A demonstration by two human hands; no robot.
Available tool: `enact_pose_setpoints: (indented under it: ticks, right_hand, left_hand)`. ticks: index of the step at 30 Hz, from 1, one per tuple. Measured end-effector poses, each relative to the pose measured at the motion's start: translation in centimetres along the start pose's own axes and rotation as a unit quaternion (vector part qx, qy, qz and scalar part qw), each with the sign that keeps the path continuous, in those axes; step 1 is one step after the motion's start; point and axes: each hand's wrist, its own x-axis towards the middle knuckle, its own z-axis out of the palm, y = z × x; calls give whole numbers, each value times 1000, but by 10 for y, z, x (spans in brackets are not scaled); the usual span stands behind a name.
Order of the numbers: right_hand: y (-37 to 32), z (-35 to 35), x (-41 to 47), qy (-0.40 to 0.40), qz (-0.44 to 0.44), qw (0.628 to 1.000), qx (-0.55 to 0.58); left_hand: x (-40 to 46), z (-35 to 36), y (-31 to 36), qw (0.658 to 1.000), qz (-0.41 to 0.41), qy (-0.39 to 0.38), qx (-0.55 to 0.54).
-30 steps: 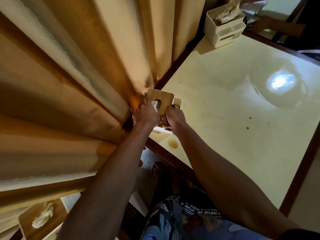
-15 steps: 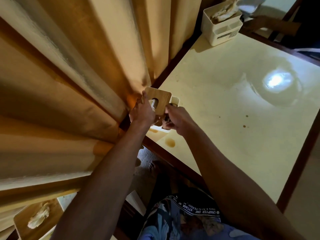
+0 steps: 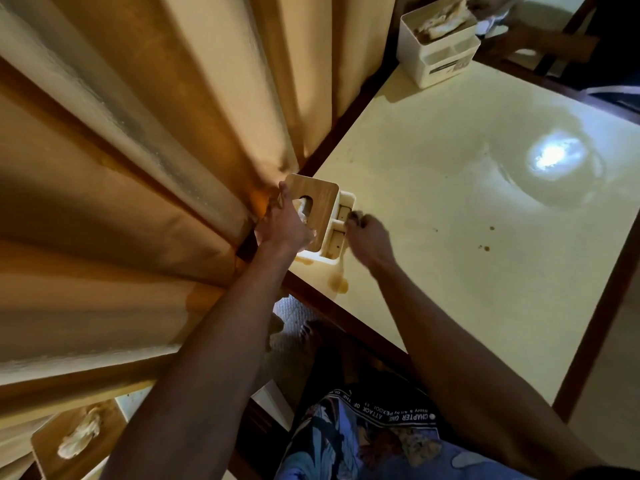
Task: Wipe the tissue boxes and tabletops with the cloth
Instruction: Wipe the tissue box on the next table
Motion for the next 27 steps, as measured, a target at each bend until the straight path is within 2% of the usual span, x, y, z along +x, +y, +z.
enact_pose_setpoints:
  ticks: [6, 13, 17, 21, 24, 27]
  right_hand:
    - [31, 34, -47, -34, 40, 999, 7]
    - [6, 29, -31, -96, 148, 969, 171]
    - [7, 11, -32, -154, 152, 959, 183]
    - [-3, -3, -36, -181, 99, 959, 194]
    - [-11, -11, -38, -193, 60, 959, 199]
    - [-18, -15, -41, -189, 27, 964, 186]
  left_hand:
    - [0, 1, 1, 1000, 0, 7, 6]
    - [-1, 1, 0, 1000, -5, -2, 3]
    - [3, 3, -2, 1000, -1, -6, -23]
    - [2, 2, -9, 994, 3, -6, -113]
    - [-12, 2, -20, 980, 13, 45, -192]
    - [-49, 5, -32, 944, 19, 151, -293]
